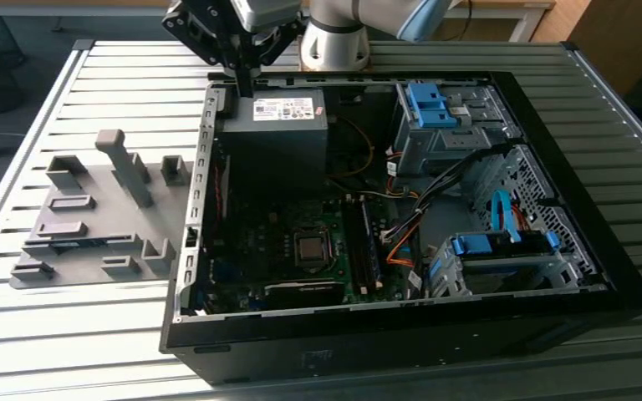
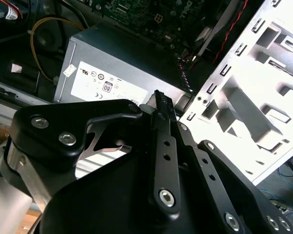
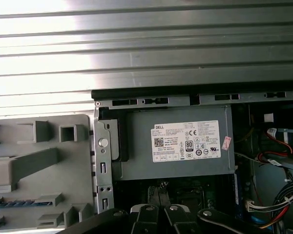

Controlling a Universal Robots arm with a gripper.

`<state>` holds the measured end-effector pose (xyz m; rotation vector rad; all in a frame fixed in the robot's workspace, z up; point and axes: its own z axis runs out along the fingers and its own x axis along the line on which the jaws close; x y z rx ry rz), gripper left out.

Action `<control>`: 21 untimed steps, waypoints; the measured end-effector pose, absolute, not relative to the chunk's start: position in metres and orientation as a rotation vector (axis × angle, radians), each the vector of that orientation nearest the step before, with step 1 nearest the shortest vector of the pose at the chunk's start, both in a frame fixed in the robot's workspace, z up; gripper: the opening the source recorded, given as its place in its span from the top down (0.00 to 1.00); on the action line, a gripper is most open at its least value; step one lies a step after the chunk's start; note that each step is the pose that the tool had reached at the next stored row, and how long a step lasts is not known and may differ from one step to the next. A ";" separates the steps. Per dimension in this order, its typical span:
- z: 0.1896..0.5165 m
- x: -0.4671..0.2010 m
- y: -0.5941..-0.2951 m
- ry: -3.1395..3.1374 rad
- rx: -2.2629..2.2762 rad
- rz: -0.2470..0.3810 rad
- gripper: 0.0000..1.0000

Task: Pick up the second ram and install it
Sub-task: 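Reach for the second ram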

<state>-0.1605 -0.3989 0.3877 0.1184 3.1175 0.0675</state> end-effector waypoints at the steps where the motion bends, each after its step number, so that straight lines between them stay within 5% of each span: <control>1: 0.388 -0.161 -0.399 3.117 0.118 0.067 0.89; 21: 0.387 -0.165 -0.399 3.117 0.118 0.067 0.89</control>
